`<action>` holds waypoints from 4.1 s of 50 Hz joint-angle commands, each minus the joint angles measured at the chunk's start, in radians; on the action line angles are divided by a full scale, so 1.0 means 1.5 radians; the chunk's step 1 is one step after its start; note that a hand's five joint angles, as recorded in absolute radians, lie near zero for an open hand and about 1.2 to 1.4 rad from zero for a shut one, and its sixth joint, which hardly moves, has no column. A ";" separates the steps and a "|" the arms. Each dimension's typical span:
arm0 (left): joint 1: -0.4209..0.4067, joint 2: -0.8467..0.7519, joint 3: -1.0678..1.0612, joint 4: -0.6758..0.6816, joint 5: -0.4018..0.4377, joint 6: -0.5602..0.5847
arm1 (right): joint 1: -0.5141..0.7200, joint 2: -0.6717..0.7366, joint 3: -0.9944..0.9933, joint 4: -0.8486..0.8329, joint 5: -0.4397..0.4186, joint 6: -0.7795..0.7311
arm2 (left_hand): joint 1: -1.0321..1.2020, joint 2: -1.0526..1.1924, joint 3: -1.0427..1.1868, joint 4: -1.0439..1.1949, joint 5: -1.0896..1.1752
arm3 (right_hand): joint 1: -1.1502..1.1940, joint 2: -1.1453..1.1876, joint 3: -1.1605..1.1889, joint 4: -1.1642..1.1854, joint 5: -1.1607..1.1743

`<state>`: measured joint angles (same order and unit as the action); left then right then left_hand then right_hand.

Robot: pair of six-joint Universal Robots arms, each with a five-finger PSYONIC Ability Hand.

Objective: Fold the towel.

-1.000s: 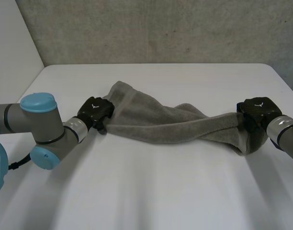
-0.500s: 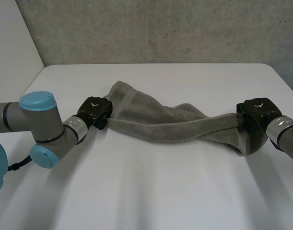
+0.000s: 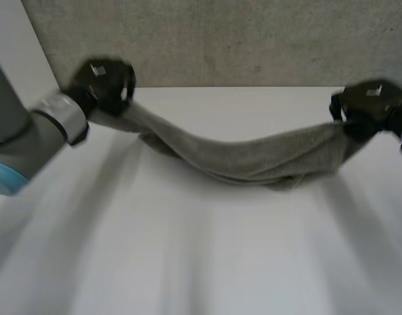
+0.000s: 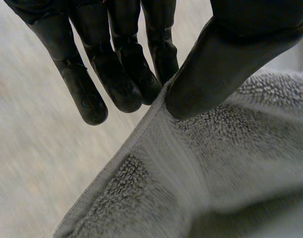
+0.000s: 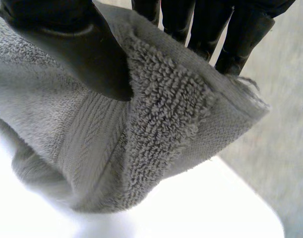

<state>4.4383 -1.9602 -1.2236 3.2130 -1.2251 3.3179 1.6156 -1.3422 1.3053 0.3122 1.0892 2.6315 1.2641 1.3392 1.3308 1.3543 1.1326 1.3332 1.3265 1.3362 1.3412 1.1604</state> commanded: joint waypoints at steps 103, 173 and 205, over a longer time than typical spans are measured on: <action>0.154 0.334 -0.427 0.158 0.119 -0.032 | -0.046 -0.145 0.047 0.080 0.000 -0.237 | 0.088 0.038 0.044 0.028 0.059 | 0.042 0.047 0.040 0.037 0.041; 0.172 0.111 -0.265 0.196 0.048 -0.153 | 0.069 0.110 -0.063 -0.057 0.057 -0.173 | 0.088 0.038 0.044 0.028 0.059 | 0.042 0.047 0.040 0.037 0.041; 0.216 0.110 -0.310 0.210 0.136 -0.134 | 0.012 0.056 -0.020 0.001 0.013 -0.230 | 0.088 0.038 0.044 0.028 0.059 | 0.042 0.047 0.040 0.037 0.041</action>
<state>4.7774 -1.6232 -1.7492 3.5294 -1.0097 3.1127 1.6227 -1.3623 1.2845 0.3227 1.0994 2.2900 1.2770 1.3522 1.3417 1.3634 1.1641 1.3356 1.3408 1.3407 1.3424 1.1907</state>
